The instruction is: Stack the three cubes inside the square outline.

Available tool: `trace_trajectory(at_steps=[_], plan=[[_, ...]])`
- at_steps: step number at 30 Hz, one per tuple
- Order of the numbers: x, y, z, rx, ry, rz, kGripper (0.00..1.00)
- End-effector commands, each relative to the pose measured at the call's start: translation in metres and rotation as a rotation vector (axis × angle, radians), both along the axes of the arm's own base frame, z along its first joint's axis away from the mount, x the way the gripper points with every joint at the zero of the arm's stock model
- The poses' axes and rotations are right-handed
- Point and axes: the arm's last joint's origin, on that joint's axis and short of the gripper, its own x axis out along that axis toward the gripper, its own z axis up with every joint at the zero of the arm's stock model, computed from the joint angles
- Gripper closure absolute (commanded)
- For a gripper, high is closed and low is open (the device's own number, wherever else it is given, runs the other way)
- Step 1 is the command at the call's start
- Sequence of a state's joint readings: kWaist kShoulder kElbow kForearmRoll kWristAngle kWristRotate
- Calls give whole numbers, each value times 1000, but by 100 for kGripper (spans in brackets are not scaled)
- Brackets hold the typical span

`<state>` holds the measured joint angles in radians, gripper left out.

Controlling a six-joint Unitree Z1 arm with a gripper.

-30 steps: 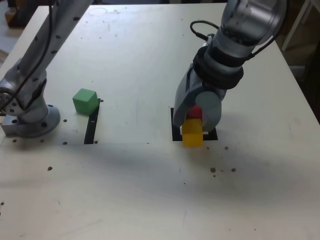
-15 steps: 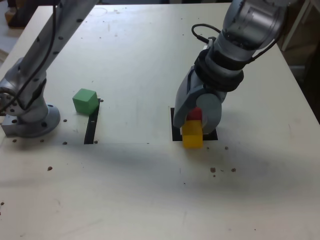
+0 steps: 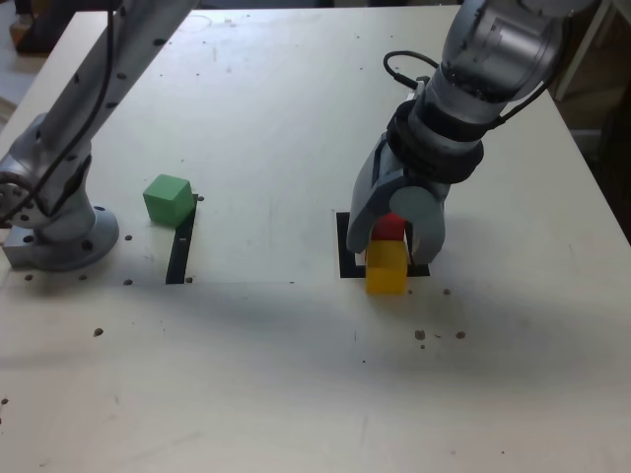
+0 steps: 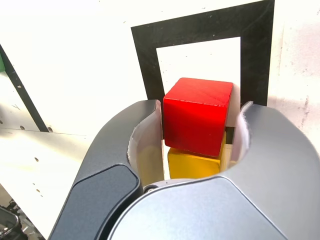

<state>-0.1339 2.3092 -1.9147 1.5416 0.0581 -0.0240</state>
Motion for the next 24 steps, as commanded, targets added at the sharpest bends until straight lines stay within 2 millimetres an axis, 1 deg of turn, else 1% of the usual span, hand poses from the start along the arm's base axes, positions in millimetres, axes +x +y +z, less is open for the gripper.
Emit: trace_trajectory(at_steps=[1, 7, 11, 15, 20, 24], plan=[[-1, 1, 5, 2, -8, 0, 1], [-9, -4, 23, 6, -44, -12, 1], [-20, -13, 40, 3, -73, -22, 1], [-28, -26, 50, -9, -89, -26, 0], [-30, -40, 52, -24, -97, -21, 0], [-28, -44, 44, -29, -78, -4, 1]])
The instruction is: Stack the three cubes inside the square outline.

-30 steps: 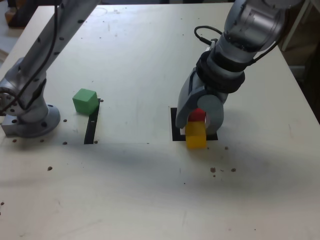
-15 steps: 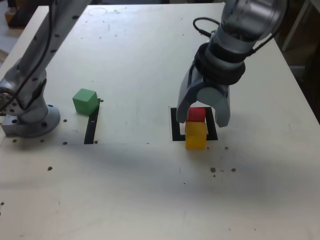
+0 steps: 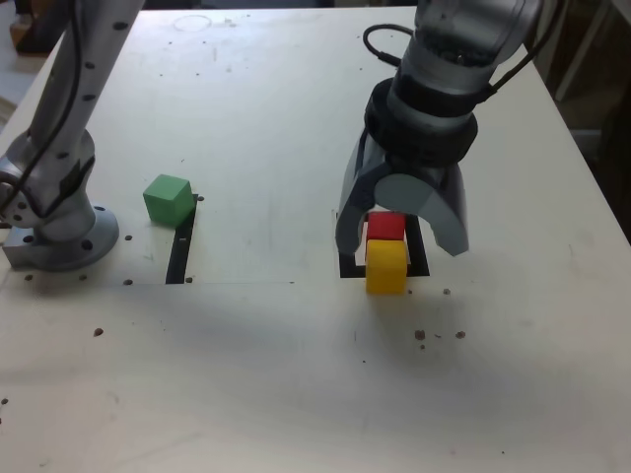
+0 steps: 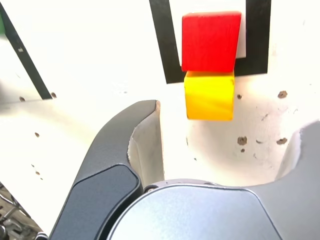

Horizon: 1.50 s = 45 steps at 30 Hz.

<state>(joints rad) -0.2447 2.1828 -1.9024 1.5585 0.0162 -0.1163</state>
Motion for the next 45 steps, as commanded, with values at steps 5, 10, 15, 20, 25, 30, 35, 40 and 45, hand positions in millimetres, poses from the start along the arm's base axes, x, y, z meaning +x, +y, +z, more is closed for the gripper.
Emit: trace_trajectory(at_steps=[5, 10, 15, 20, 25, 30, 35, 40, 45], plan=[[6, -4, -23, -13, 57, 24, 2], [10, -4, -37, -22, 78, 33, 3], [11, -1, -47, -32, 100, 47, 7], [13, 0, -53, -41, 103, 51, 12], [15, 0, -58, -52, 98, 51, 22], [16, 2, -62, -54, 106, 58, 42], [17, 2, -63, -57, 98, 59, 64], [17, 2, -62, -61, 93, 58, 69], [17, 2, -62, -65, 91, 59, 69]])
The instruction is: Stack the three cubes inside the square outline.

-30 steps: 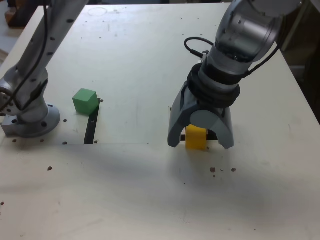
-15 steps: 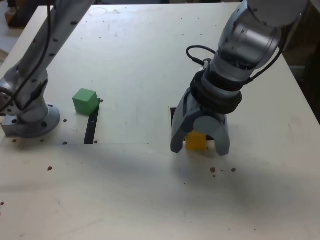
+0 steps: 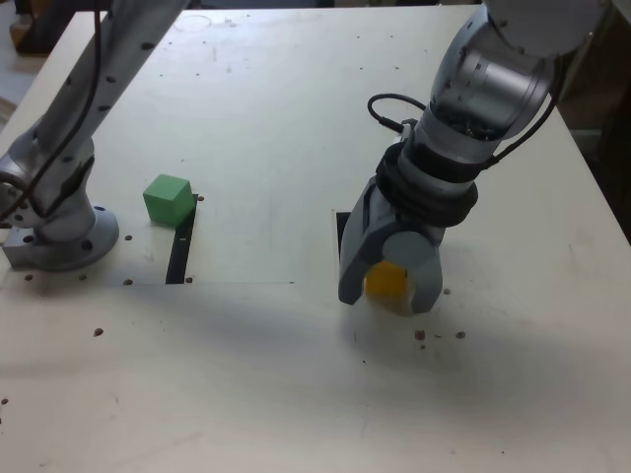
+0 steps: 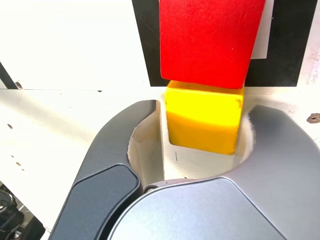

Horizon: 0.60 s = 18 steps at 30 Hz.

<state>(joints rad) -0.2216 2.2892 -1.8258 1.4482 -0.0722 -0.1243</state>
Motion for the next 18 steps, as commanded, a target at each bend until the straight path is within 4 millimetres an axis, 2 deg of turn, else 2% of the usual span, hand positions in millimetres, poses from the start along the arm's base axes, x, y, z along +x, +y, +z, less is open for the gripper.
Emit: trace_trajectory(at_steps=[1, 11, 18], plan=[[0, 1, 0, -3, 1, 2, 69], [-2, -1, 9, -11, -20, 3, 69], [-25, -6, 50, 9, -62, 16, 69]])
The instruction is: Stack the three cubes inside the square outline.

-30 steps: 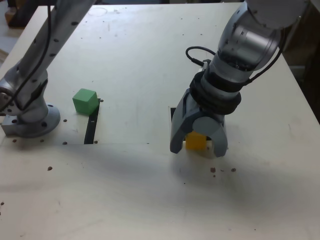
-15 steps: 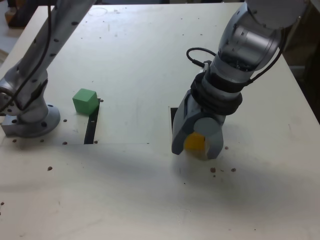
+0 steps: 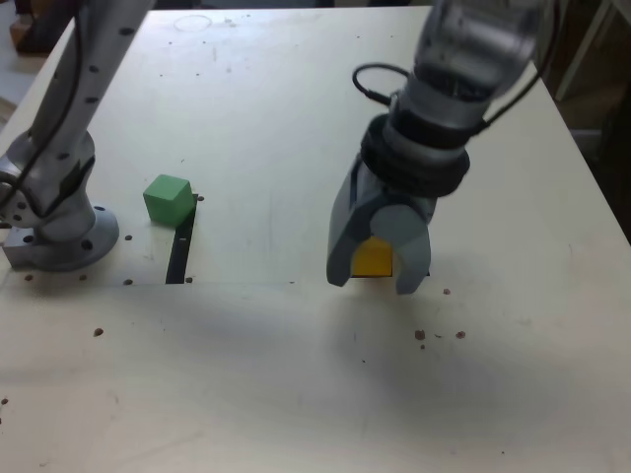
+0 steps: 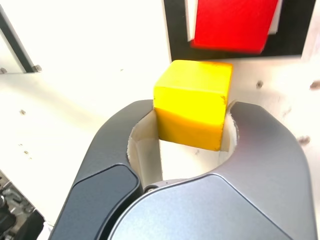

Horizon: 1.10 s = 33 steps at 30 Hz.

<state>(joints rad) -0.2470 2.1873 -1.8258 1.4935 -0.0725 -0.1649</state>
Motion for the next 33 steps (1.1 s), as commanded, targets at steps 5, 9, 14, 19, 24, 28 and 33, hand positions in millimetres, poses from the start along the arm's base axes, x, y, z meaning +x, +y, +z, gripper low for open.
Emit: trace_trajectory(at_steps=[5, 9, 14, 19, 24, 28, 33], plan=[[-15, 3, 29, 42, -45, -3, 69], [-13, 15, 32, 63, -60, -16, 69], [-8, 32, 30, 68, -62, -28, 69], [-2, 39, 26, 61, -61, -35, 69], [5, 41, 19, 54, -56, -39, 69], [8, 41, 15, 47, -52, -40, 69], [10, 40, 11, 41, -53, -41, 69]])
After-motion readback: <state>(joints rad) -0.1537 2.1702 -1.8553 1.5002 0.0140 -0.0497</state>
